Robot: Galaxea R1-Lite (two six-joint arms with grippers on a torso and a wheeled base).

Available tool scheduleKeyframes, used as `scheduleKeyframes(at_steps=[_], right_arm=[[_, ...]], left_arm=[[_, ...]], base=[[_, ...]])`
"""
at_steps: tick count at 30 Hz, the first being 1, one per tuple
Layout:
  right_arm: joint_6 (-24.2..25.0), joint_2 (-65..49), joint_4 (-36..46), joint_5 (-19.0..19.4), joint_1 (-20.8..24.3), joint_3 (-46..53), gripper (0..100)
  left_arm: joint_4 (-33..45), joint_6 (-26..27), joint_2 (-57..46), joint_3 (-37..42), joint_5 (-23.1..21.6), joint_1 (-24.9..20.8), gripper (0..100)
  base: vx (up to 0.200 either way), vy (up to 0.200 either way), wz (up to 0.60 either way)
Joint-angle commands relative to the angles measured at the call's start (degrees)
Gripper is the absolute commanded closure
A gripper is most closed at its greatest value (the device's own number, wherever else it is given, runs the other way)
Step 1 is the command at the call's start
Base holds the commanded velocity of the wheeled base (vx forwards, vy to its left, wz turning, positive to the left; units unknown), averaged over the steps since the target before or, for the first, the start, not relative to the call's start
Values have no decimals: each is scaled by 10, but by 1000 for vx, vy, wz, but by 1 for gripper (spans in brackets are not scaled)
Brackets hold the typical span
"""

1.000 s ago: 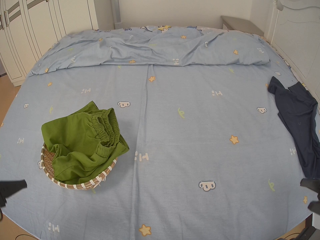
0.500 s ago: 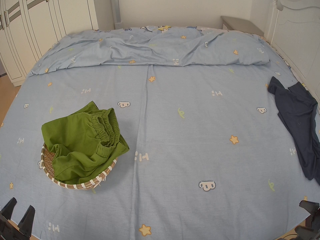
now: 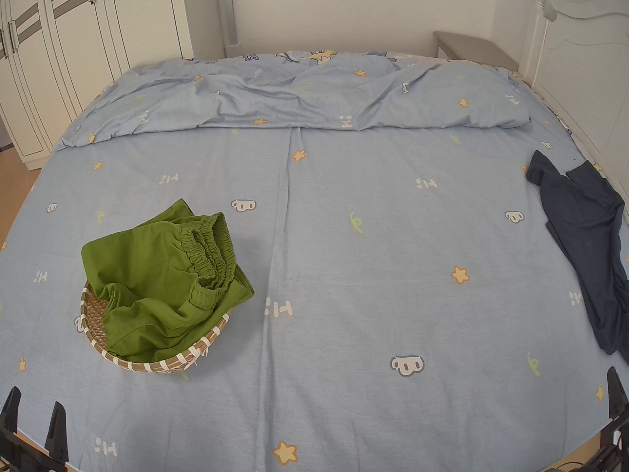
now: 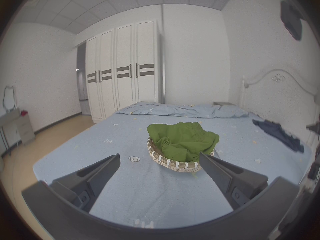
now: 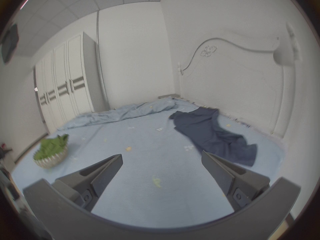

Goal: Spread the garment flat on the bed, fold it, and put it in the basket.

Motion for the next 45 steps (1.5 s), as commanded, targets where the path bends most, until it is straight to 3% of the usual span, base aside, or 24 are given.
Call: scheduleKeyframes(at_steps=[1, 5, 7, 10, 11, 14, 16, 19, 21, 25, 26, 27, 28, 29, 30, 34, 35, 36, 45], right_arm=[[-78, -3, -16, -36, -6, 22, 0], [-139, -3, -17, -6, -6, 22, 0], [-145, -7, -17, 17, -16, 22, 0], [-139, -23, -17, 65, -80, 22, 0], [-138, -27, -17, 95, -76, 22, 0], [-132, -40, -6, 132, -64, 18, 0], [-132, -40, -6, 132, -64, 18, 0], [-89, -53, 22, 202, -61, 7, 0], [-83, -53, 23, 233, -61, 6, 0], [-58, -53, 23, 224, -61, 4, 0], [-42, -53, 17, 165, -61, 6, 0], [-42, -53, 17, 165, -61, 6, 0], [-52, -53, 16, 77, -61, 8, 0], [-64, -54, 15, 43, -61, 10, 0], [-67, -54, 16, 32, -61, 9, 0], [-65, -55, 20, 72, -61, 10, 0], [-88, -56, 16, 132, -61, 21, 0], [-99, -56, 19, 148, -60, 22, 0], [-102, -52, 17, 148, -60, 22, 0]], left_arm=[[-2, -67, -11, 13, 24, -2, 0], [-2, -80, -11, 13, 28, -2, 0], [-1, -76, -11, 13, 25, -1, 0], [0, -74, -11, 13, 22, -2, 0], [0, -73, -11, 13, 20, -2, 0], [-1, -64, -11, 13, 4, -1, 0], [-1, -64, -11, 13, 4, -1, 0], [19, 29, -11, 13, -54, -1, 0], [26, 39, -11, 11, -82, -2, 0], [28, 28, -11, 11, -81, -3, 0], [27, 18, -11, 11, -77, -2, 0], [27, 18, -11, 11, -77, -2, 0], [27, 16, -11, 12, -76, -2, 0], [26, 17, -11, 12, -76, -2, 0], [26, 17, -11, 12, -76, -2, 0], [26, 16, -11, 12, -76, -2, 0], [26, 16, -11, 12, -76, -2, 0], [26, 16, -11, 12, -76, -3, 0], [26, 16, -11, 12, -76, -3, 0]], base=[[0, 0, 0], [0, 0, 0], [0, 0, 0], [0, 0, 0], [0, 0, 0], [0, 0, 0], [0, 0, 0], [0, 0, 0], [0, 0, 0], [0, 0, 0], [0, 0, 0], [0, 0, 0], [0, 0, 0], [0, 0, 0], [0, 0, 0], [0, 0, 0], [0, 0, 0], [0, 0, 0], [0, 0, 0]])
